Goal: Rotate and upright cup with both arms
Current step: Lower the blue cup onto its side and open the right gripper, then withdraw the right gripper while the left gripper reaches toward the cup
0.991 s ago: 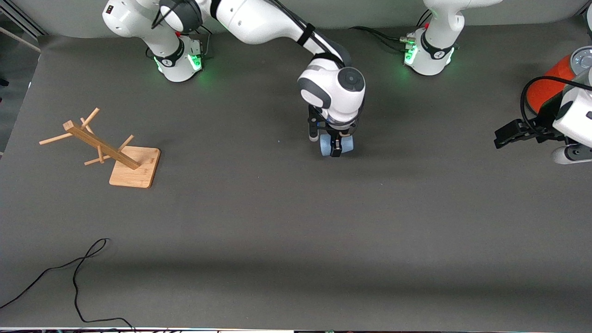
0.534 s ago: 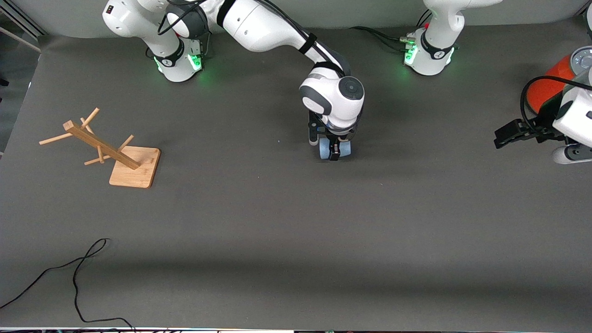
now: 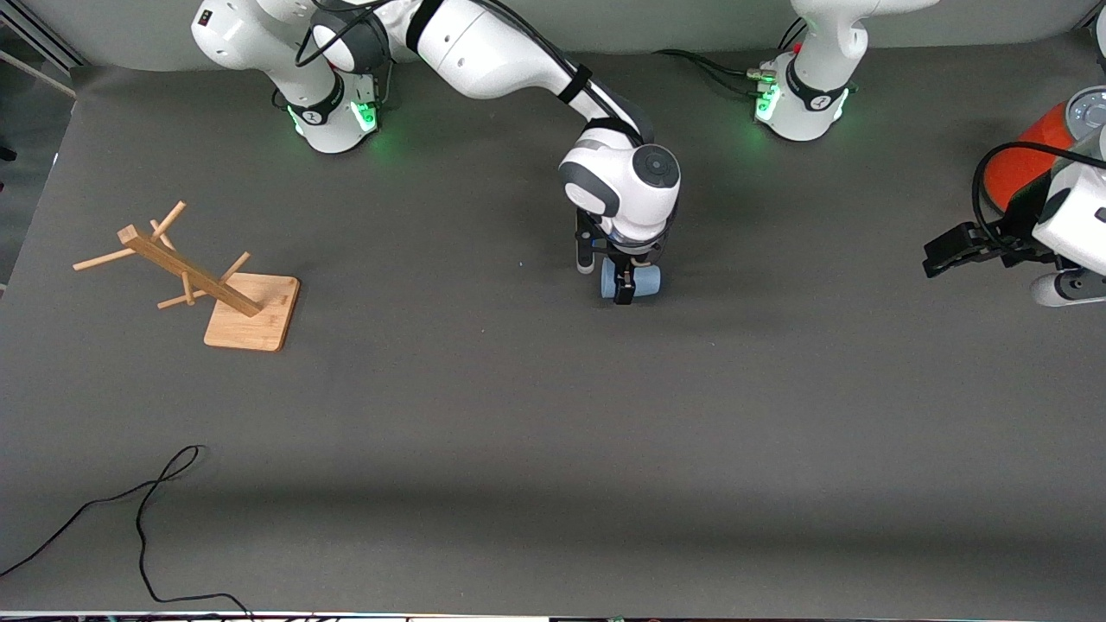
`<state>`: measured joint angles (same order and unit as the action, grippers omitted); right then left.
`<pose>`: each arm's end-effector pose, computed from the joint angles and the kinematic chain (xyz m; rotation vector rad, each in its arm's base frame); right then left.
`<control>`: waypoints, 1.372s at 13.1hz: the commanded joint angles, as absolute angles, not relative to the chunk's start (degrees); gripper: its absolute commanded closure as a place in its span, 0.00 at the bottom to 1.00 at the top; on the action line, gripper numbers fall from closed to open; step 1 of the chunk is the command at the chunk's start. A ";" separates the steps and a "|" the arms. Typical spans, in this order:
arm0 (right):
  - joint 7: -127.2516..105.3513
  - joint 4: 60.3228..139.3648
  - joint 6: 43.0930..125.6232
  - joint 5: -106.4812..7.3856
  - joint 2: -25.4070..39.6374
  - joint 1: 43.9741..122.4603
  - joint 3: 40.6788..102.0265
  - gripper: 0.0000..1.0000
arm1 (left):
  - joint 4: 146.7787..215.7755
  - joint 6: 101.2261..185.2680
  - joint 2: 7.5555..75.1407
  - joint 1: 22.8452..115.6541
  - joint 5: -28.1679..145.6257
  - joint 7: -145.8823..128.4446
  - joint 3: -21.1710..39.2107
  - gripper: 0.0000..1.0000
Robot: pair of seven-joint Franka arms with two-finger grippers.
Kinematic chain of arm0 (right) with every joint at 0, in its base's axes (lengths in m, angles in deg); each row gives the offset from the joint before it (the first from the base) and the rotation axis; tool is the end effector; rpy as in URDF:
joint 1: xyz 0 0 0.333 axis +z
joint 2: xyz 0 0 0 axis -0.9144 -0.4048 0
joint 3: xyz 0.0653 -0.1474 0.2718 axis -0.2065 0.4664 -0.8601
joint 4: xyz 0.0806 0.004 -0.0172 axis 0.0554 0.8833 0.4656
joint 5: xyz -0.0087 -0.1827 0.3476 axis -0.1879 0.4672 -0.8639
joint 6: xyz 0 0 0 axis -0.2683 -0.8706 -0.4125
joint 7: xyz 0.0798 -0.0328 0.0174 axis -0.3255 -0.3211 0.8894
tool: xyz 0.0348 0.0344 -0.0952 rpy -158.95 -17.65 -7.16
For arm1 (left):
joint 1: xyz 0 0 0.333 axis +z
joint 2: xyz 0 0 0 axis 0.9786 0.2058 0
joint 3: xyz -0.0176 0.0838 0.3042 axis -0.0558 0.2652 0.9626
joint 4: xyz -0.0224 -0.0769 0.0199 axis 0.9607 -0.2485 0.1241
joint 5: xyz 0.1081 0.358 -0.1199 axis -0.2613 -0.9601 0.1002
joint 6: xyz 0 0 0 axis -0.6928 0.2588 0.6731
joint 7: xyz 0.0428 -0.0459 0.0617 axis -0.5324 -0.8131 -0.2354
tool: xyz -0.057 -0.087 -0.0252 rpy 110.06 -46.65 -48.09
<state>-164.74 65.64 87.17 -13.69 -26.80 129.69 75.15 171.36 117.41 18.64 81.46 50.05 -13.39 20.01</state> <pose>0.4127 0.6404 0.1926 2.1766 -2.2135 0.2031 0.5696 -0.0376 0.6009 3.1266 0.1974 -0.0417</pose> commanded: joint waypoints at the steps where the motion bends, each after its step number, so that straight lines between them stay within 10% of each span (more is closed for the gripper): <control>1: -166.54 63.75 86.43 -12.26 -26.64 130.10 75.57 0.00 | 171.30 117.49 18.28 81.20 50.62 -13.52 20.14 0.00; 9: -160.42 64.10 68.78 -13.23 -8.47 128.88 75.66 0.00 | 171.13 117.75 18.28 81.11 50.62 -13.52 20.14 0.00; 18: -105.26 71.20 48.63 -13.23 13.51 108.42 76.54 0.00 | 171.13 117.31 19.33 77.25 50.18 -24.22 15.93 0.00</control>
